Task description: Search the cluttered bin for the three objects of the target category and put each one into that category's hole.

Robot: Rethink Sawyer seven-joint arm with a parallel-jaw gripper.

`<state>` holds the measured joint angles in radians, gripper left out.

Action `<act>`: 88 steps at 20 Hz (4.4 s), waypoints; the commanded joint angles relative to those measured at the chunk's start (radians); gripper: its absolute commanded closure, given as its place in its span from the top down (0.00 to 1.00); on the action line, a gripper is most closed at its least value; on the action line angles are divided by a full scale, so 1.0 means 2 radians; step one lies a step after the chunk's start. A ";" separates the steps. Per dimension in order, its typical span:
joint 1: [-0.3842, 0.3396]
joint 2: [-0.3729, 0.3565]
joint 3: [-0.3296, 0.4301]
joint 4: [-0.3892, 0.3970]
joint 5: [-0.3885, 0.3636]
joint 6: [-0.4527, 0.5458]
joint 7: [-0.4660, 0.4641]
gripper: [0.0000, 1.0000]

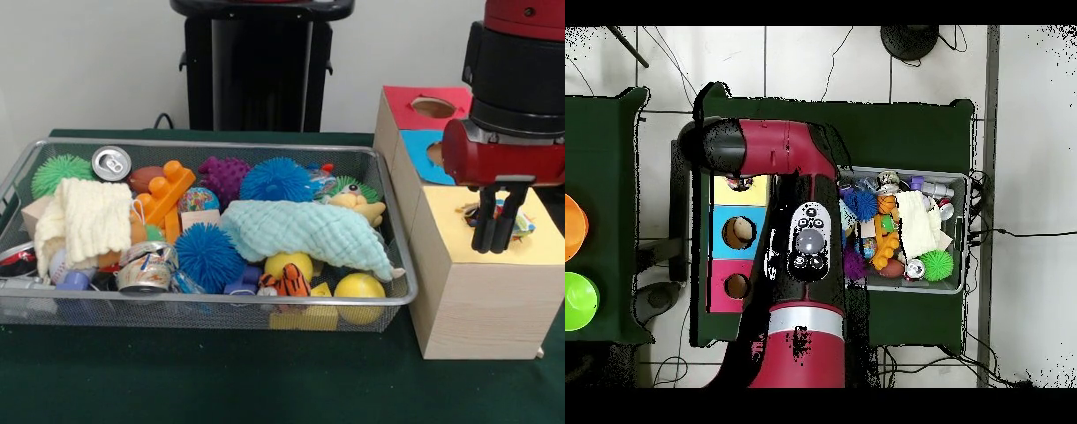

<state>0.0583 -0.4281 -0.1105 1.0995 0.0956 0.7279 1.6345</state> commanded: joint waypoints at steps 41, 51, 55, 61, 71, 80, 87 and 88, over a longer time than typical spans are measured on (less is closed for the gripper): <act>0.045 -0.020 0.010 0.152 0.002 -0.056 0.106 0.00; 0.043 -0.021 0.014 0.164 0.006 -0.076 0.106 0.00; 0.044 -0.020 0.015 0.167 0.007 -0.083 0.107 0.00; 0.044 -0.018 0.015 0.167 0.008 -0.088 0.108 0.00; 0.039 -0.014 0.026 0.185 0.015 -0.124 0.114 0.00; 0.039 -0.008 0.022 0.196 0.016 -0.153 0.123 0.00; 0.034 -0.007 0.028 0.199 0.018 -0.167 0.117 0.00; 0.031 -0.007 0.030 0.199 0.019 -0.170 0.114 0.00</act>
<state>0.1554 -0.4845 -0.1148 1.3844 0.1020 0.4521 1.6345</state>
